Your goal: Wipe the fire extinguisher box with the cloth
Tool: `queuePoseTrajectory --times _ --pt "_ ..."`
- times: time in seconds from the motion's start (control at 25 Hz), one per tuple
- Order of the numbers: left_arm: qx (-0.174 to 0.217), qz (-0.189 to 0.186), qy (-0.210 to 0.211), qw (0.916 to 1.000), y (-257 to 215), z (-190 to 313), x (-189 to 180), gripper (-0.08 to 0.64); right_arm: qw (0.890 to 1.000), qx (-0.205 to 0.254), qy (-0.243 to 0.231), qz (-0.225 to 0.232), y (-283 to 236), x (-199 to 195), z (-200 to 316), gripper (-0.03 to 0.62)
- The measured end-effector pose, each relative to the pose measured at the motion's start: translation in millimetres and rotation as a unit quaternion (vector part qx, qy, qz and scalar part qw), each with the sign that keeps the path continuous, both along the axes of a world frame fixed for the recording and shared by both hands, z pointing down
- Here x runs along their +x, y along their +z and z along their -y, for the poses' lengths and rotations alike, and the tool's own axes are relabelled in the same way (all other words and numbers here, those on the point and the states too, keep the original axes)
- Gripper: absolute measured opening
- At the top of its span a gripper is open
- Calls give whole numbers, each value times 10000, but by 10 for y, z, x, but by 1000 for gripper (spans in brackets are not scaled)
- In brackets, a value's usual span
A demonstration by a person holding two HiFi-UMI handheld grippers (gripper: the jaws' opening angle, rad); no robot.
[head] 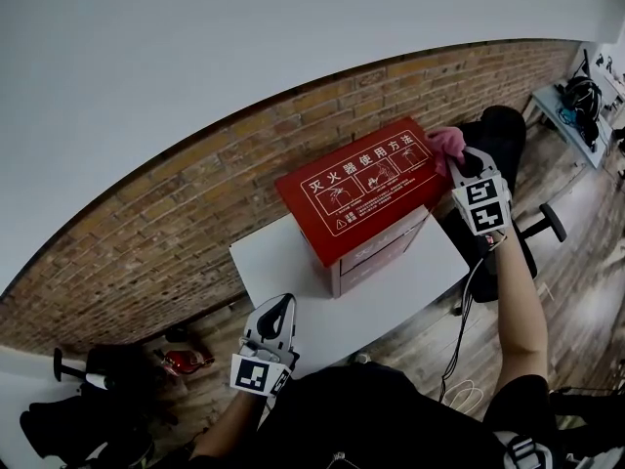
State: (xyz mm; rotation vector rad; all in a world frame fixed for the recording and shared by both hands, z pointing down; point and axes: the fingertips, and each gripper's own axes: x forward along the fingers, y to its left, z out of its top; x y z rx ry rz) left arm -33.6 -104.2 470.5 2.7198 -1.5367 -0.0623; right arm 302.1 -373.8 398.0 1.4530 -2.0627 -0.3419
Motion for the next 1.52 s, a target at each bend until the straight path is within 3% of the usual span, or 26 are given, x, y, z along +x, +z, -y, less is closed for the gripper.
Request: queuePoseTrajectory --times 0.76,1.52 --pt "6 -47 -310 9995 -39 -2 0 48 9953 -111 -344 -901 -18 -326 311 69" --pt "-2 -166 -371 9992 -31 -155 -329 48 9941 -64 -389 -1015 -11 -662 121 69"
